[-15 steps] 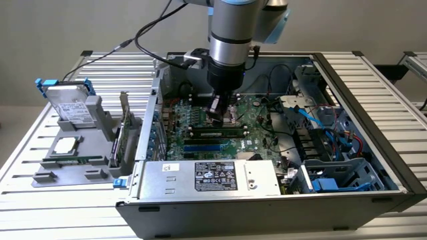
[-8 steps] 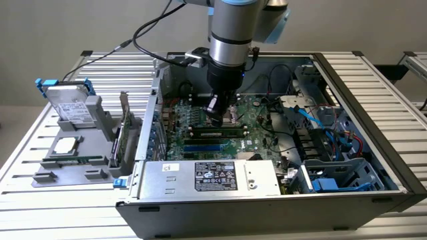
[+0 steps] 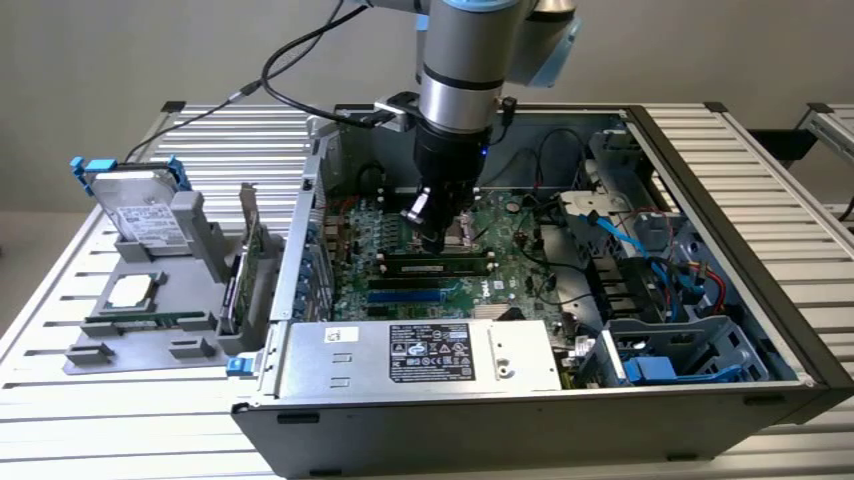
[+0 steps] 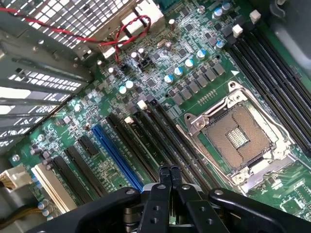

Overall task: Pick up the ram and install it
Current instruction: 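Press down the ram until it locks into place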

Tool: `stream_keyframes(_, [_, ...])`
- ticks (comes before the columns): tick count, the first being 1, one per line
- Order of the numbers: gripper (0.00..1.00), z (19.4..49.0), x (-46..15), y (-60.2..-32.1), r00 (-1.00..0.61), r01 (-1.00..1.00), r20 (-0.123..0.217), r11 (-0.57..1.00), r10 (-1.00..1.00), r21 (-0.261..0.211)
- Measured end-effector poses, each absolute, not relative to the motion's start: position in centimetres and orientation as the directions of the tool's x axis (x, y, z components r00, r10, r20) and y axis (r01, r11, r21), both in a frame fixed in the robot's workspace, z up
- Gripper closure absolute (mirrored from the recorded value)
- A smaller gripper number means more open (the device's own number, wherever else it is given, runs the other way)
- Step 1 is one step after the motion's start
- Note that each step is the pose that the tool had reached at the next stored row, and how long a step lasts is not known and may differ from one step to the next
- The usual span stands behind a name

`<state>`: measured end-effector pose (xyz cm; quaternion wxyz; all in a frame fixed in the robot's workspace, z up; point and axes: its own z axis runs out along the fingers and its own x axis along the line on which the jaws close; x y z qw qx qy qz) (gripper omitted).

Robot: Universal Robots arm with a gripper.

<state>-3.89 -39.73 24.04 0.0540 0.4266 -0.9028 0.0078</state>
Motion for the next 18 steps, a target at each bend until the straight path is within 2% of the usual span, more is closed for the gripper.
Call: stream_keyframes(18, [0.9,24.03,-3.89,-39.73,-0.793,-0.603,0.091,0.798,-0.602,0.02])
